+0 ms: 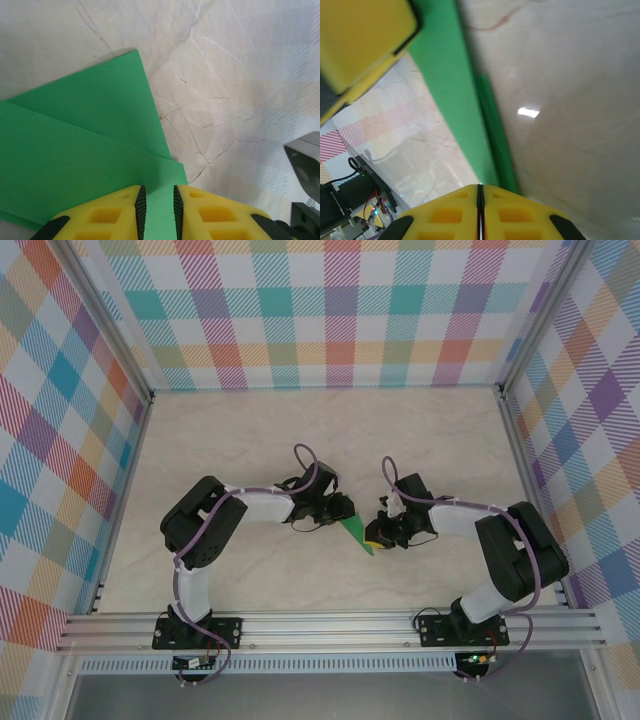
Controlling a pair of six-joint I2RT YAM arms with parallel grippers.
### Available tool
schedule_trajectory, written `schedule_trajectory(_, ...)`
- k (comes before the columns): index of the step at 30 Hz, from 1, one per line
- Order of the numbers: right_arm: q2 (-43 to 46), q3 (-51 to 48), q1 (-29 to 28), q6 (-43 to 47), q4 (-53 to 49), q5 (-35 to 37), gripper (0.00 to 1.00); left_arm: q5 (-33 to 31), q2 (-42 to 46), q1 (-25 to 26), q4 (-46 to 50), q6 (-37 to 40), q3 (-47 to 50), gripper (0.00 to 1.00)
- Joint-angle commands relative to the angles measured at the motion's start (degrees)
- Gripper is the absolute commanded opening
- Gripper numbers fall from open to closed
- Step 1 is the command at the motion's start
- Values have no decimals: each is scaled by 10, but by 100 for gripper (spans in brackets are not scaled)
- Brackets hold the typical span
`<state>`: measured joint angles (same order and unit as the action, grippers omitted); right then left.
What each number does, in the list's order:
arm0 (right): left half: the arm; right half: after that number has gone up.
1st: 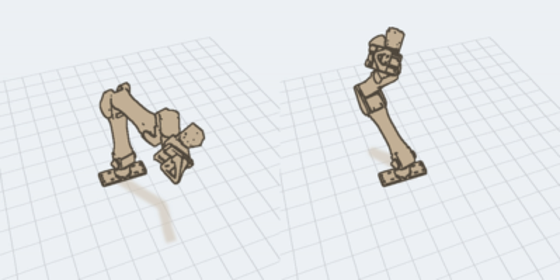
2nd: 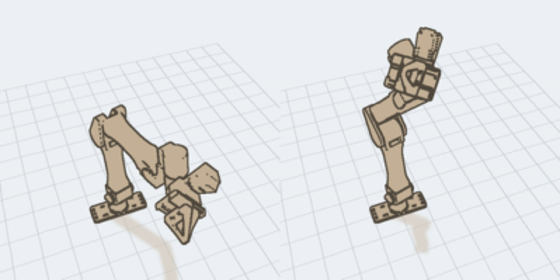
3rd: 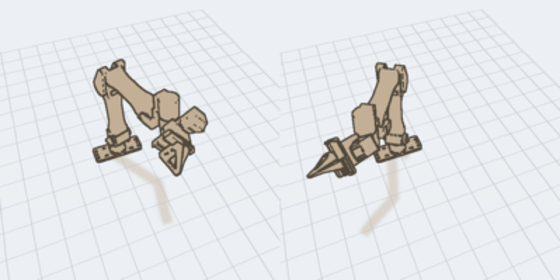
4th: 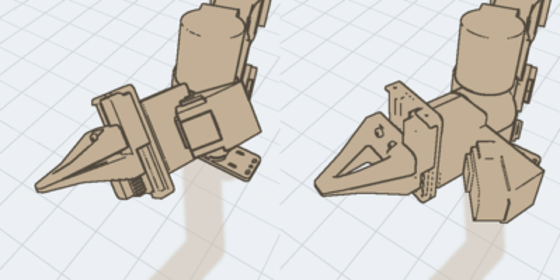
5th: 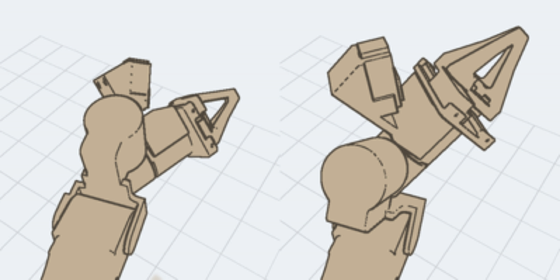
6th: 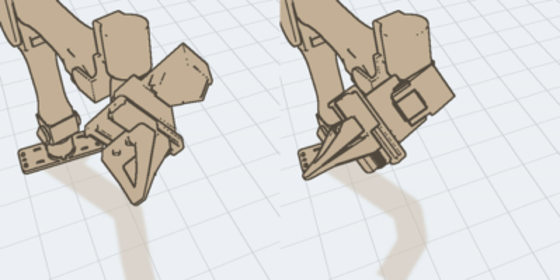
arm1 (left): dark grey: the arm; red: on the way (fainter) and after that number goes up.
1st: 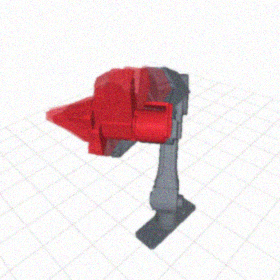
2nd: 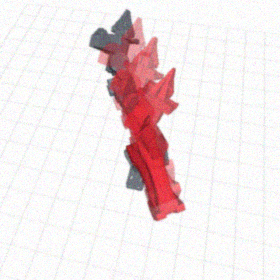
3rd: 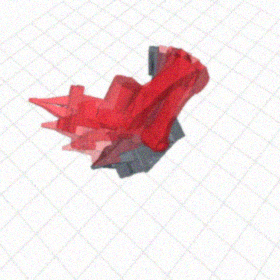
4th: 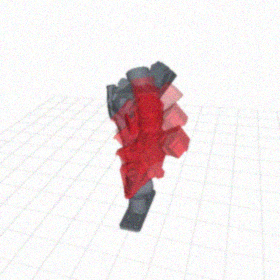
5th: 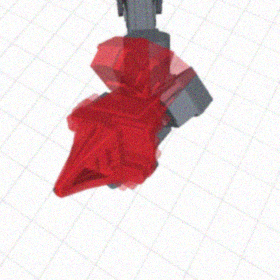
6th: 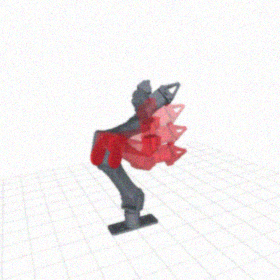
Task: Fold a paper plane with a square sheet of paper (pick it up from the middle)
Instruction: Fold the wing for the fifth time at the center of the table.
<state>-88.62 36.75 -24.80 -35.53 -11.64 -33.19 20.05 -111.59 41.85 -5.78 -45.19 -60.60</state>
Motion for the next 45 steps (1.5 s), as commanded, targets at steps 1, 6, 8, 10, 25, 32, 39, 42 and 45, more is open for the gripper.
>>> schedule_trajectory(1, 13, 40, -16, 2, -19, -6, 10, -20, -27, -4, 14, 8, 5, 24)
schedule_trajectory(6, -39, 80, -35, -12, -2, -2, 9, -11, -25, -4, 6, 3, 9, 24)
schedule_trajectory(8, -58, 92, -37, -12, -4, 18, 8, -11, -24, -4, 5, 3, 9, 24)
schedule_trajectory(10, -72, 96, -37, -13, -4, 37, 8, -10, -24, -4, 7, 4, 8, 24)
schedule_trajectory(25, -78, 47, -31, 24, -42, 38, 10, -19, -27, -5, 20, 11, 9, 23)
schedule_trajectory(32, -59, 4, -31, 25, -21, -2, 12, -25, -30, -4, 25, 11, 9, 22)
schedule_trajectory(39, -40, -18, -30, 30, -34, 20, 13, -22, -32, -5, 24, 12, 10, 22)
schedule_trajectory(42, -34, -29, -25, 30, -31, 16, 13, -18, -33, -4, 24, 14, 9, 22)
schedule_trajectory(45, -27, -44, -12, 26, -22, 8, 14, -19, -31, -5, 26, 16, 10, 22)
